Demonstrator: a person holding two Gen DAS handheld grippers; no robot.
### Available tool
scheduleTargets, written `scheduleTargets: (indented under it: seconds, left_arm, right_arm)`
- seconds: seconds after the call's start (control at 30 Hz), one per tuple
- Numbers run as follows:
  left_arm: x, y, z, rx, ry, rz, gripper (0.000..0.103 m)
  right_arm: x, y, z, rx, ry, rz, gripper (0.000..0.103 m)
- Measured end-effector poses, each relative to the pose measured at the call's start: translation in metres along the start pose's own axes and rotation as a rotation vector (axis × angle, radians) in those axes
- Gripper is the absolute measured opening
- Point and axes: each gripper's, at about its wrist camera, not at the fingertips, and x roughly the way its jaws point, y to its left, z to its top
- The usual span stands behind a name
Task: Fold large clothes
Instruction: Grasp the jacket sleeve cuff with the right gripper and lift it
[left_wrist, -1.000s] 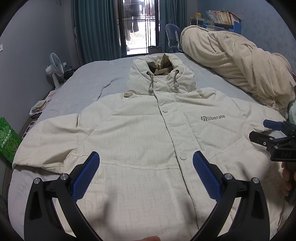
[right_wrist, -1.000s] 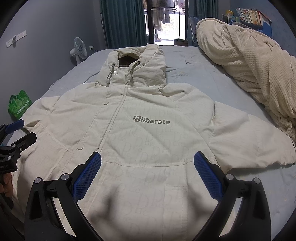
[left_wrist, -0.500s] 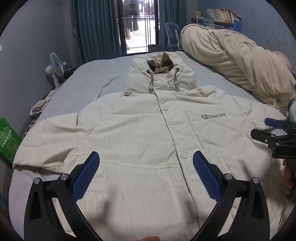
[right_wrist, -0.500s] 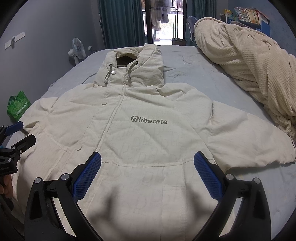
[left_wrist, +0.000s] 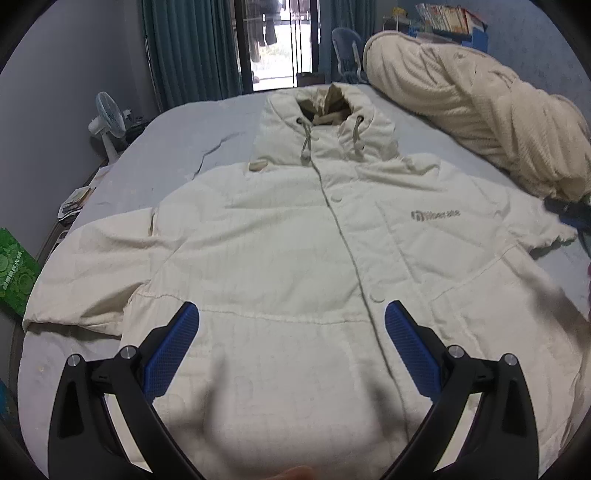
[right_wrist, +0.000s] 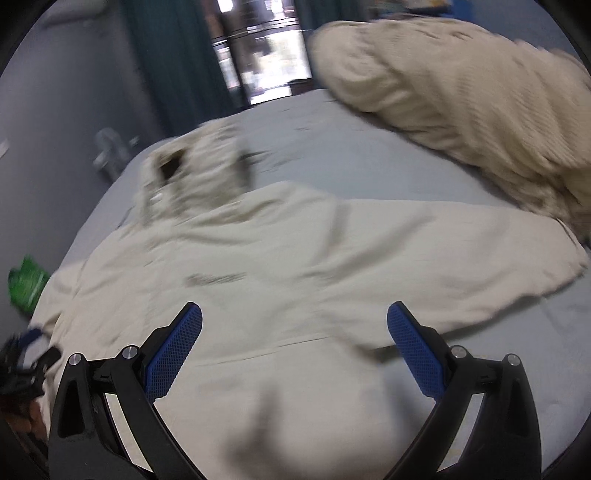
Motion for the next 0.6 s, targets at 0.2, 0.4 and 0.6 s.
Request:
scheduleTargets:
  seconds: [0.2,0.4,0.6]
  left_arm:
    - [0.006,-0.002,-0.003,0.021,0.016,-0.001,0.096]
    - [0.000,-0.004,-0.003,0.043,-0.004,-0.097,0.094]
    - [0.009,-0.006,-0.004,0.055,0.011,-0.080,0.093]
  right_arm:
    - [0.009,-0.112,-0.001,0.204,-0.003,-0.139,0.096]
    - [0.027,-0.201,-0.020,0.474,0.023,-0.111,0.096]
    - [0.049,-0.232,-0.037,0.679,0.019,0.050,0.096]
